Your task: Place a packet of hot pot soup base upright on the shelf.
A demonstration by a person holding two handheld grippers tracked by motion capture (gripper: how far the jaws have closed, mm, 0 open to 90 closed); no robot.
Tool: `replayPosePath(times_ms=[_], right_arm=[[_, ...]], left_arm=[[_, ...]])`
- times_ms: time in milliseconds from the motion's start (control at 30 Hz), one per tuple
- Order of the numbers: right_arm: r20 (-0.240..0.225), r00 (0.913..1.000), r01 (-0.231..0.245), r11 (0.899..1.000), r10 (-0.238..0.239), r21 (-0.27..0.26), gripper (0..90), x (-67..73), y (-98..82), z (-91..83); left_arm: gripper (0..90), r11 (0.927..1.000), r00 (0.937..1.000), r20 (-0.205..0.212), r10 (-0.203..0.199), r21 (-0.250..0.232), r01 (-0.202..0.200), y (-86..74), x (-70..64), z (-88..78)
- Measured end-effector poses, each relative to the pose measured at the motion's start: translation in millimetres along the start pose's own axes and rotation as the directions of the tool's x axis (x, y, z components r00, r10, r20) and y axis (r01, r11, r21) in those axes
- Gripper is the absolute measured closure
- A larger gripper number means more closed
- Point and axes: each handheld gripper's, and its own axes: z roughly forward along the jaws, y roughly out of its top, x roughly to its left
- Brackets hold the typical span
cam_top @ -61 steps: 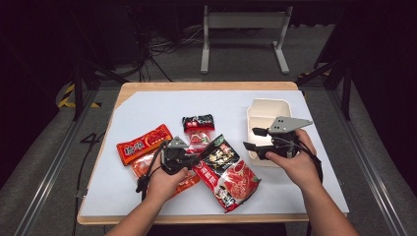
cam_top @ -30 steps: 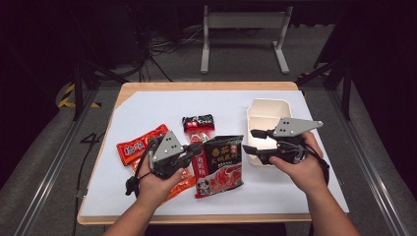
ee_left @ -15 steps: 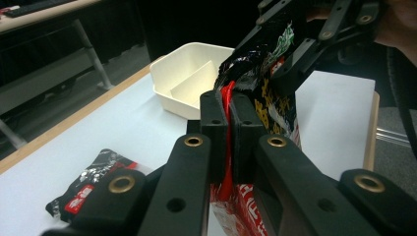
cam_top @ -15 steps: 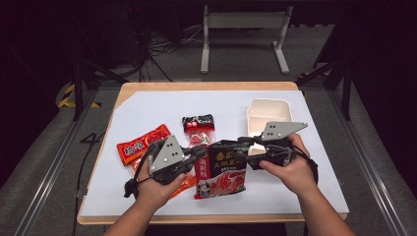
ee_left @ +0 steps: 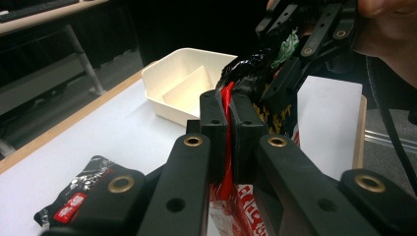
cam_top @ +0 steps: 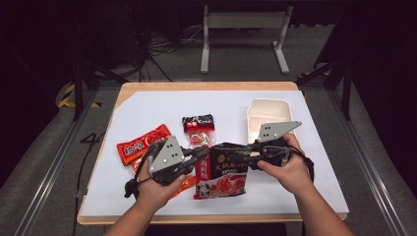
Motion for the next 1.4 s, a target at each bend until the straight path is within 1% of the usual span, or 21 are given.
replayPosePath(times_ms=[67, 167, 300, 333, 367, 400, 467, 500, 567, 600, 633, 767, 900, 933, 1000, 1067, 1133, 1167, 1233, 1267, 1400], right_arm=[[-0.008, 1.0, 0.0, 1.0, 0.0, 0.005, 73.9, -0.5, 0.0, 0.6], [0.0, 1.0, 0.006, 1.0, -0.006, 0.014, 75.3, 0.4, 1.6, 1.5], [0.009, 0.9999, 0.01, 1.0, -0.01, 0.006, 76.2, 1.3, 3.7, 0.8], [0.011, 0.9999, 0.013, 1.0, -0.013, 0.001, 76.6, 1.5, 4.2, 0.4], [0.017, 0.9998, 0.011, 1.0, -0.011, -0.005, 77.0, 1.8, 4.7, -0.2], [0.021, 0.9997, 0.011, 1.0, -0.011, -0.009, 77.5, 1.9, 4.9, -0.7], [0.031, 0.9994, 0.017, 0.999, -0.016, -0.028, 78.8, 2.8, 6.0, -3.3], [0.035, 0.9992, 0.019, 0.999, -0.018, -0.032, 79.2, 2.6, 6.5, -4.2], [0.041, 0.999, 0.017, 0.999, -0.015, -0.043, 79.6, 1.5, 8.4, -7.5], [0.04, 0.9991, 0.016, 0.999, -0.014, -0.043, 79.8, 1.1, 9.3, -8.8], [0.044, 0.9989, 0.017, 0.999, -0.015, -0.044, 79.8, 0.9, 10.0, -9.8], [0.059, 0.9982, 0.014, 0.998, -0.011, -0.059, 79.9, -2.6, 12.9, -14.4], [0.066, 0.9978, 0.006, 0.996, 0.0, -0.084, 79.9, -10.9, 20.6, -24.6], [0.071, 0.9975, 0.006, 0.996, 0.0, -0.089, 79.9, -12.8, 22.9, -27.1], [0.075, 0.9972, 0.006, 0.996, 0.001, -0.092, 79.9, -14.8, 25.2, -29.7], [0.094, 0.9956, 0.01, 0.994, 0.0, -0.107, 79.9, -20.4, 31.6, -36.7], [0.1, 0.995, 0.015, 0.994, -0.003, -0.111, 79.9, -22.2, 33.6, -38.7], [0.115, 0.9933, 0.025, 0.993, -0.011, -0.117, 79.9, -26.2, 37.8, -42.6], [0.124, 0.9921, 0.032, 0.992, -0.017, -0.122, 79.8, -28.8, 41.0, -45.5], [0.124, 0.9921, 0.032, 0.992, -0.017, -0.122, 79.8, -28.8, 41.0, -45.5], [0.15, 0.9883, 0.049, 0.99, -0.029, -0.129, 79.9, -34.2, 49.8, -52.1]], left_arm=[[86.6, 1.0, 1.0, -0.001, -0.005, 0.002, 0.005, -0.4, 1.2, 0.1], [86.3, 0.9999, 0.9999, 0.003, -0.017, 0.003, 0.017, -1.0, 2.9, 0.0], [85.3, 0.9993, 0.9993, 0.004, -0.037, -0.007, 0.037, -0.6, 4.9, -1.3], [84.3, 0.9982, 0.9982, 0.007, -0.059, -0.007, 0.059, -0.4, 6.4, -1.2], [82.3, 0.9971, 0.997, 0.012, -0.076, -0.003, 0.076, -0.5, 7.3, -1.3], [80.1, 0.9954, 0.9948, 0.034, -0.095, -0.005, 0.096, -0.6, 9.3, -1.6], [71.3, 0.9952, 0.9941, 0.049, -0.097, -0.01, 0.097, -0.3, 10.8, -2.2], [66.2, 0.9944, 0.9935, 0.043, -0.106, -0.005, 0.106, 0.1, 11.1, -2.4], [56.2, 0.9916, 0.9908, 0.056, -0.123, -0.033, 0.125, 0.2, 13.7, -5.0], [54.2, 0.9894, 0.9889, 0.061, -0.136, -0.043, 0.139, 0.5, 15.9, -7.1], [52.2, 0.9877, 0.9877, 0.055, -0.146, -0.047, 0.149, 0.7, 18.2, -9.2], [46.4, 0.9866, 0.9861, 0.036, -0.162, -0.014, 0.162, -0.2, 23.7, -15.4], [39.6, 0.9833, 0.9833, 0.016, -0.181, -0.014, 0.182, -2.2, 31.0, -19.8], [37.8, 0.9804, 0.9804, -0.005, -0.197, -0.011, 0.197, -3.9, 35.1, -21.4], [35.9, 0.9806, 0.9806, -0.012, -0.196, -0.008, 0.196, -5.0, 37.7, -22.1], [32.5, 0.978, 0.9777, -0.026, -0.209, -0.003, 0.209, -8.8, 43.2, -23.0], [31.6, 0.9784, 0.978, -0.031, -0.206, 0.0, 0.207, -10.2, 45.5, -23.1], [28.9, 0.9779, 0.9771, -0.039, -0.209, 0.001, 0.209, -11.5, 46.8, -23.3], [25.2, 0.974, 0.9722, -0.067, -0.224, 0.018, 0.226, -14.4, 51.7, -23.7], [24.4, 0.974, 0.9722, -0.067, -0.224, 0.018, 0.226, -14.4, 51.7, -23.7], [22.9, 0.9686, 0.966, -0.094, -0.241, 0.04, 0.245, -18.2, 57.9, -24.7]])
